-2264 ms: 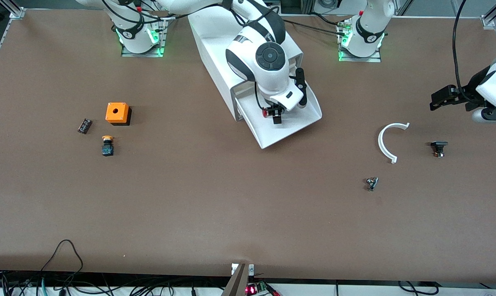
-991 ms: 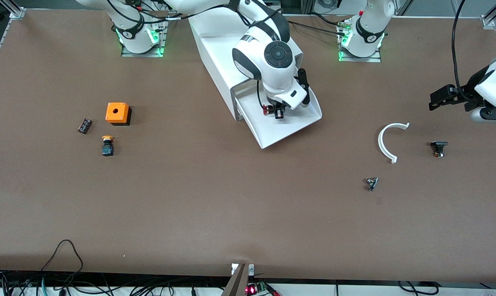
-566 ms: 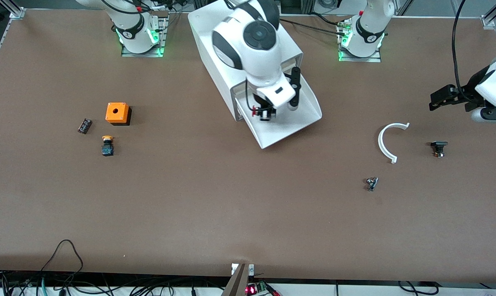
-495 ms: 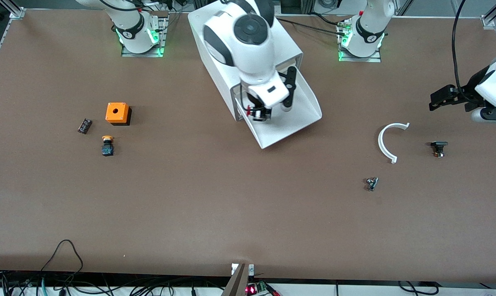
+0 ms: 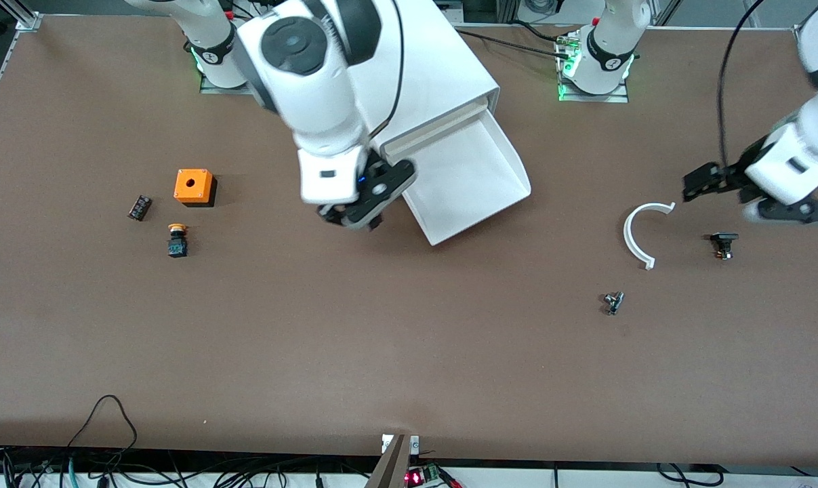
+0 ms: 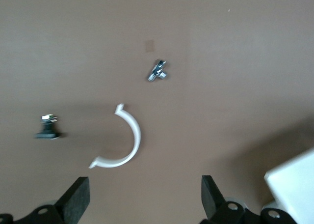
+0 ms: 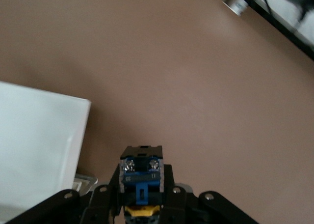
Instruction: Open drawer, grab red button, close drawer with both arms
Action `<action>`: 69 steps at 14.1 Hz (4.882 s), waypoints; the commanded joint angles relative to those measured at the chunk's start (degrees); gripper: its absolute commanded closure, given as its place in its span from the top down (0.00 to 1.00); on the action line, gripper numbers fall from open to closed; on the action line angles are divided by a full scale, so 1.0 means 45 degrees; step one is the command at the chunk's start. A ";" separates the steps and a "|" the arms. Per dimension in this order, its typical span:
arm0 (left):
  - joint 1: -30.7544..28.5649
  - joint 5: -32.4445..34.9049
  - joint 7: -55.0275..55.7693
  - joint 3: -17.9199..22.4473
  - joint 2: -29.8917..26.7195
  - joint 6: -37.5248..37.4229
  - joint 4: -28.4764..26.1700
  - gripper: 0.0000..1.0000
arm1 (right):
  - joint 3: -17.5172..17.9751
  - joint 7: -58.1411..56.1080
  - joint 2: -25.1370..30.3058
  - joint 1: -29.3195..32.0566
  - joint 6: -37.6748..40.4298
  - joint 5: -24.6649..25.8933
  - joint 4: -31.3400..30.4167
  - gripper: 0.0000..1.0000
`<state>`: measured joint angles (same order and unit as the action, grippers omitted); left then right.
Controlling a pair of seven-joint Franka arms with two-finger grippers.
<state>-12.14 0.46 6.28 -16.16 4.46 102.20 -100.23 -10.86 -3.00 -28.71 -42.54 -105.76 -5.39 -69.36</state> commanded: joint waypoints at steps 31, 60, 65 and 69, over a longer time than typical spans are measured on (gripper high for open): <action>0.4281 -0.0396 0.8897 -0.5238 0.1723 0.7582 -0.6595 1.00 | 0.0108 0.2322 0.2082 0.4785 -0.8755 0.2039 -1.2601 1.00; 0.1468 0.0132 0.0186 0.1090 -0.2164 -0.2535 0.0847 1.00 | 0.1885 0.1036 0.4135 0.9668 0.4244 0.1472 -0.1795 1.00; 0.1702 0.0190 -0.0182 0.1226 -0.2027 -0.2633 0.0964 1.00 | 0.1925 0.1037 0.5361 0.9668 0.4579 0.1783 -0.3293 1.00; 0.2016 0.0035 -0.0693 0.1539 -0.1969 -0.2652 0.1041 1.00 | 0.1944 0.0531 0.5755 0.9668 0.4382 0.1843 -0.3728 1.00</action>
<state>-4.06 0.30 4.85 -10.32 -5.42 91.44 -97.52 -2.72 0.95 -5.13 0.74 -84.59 1.96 -83.45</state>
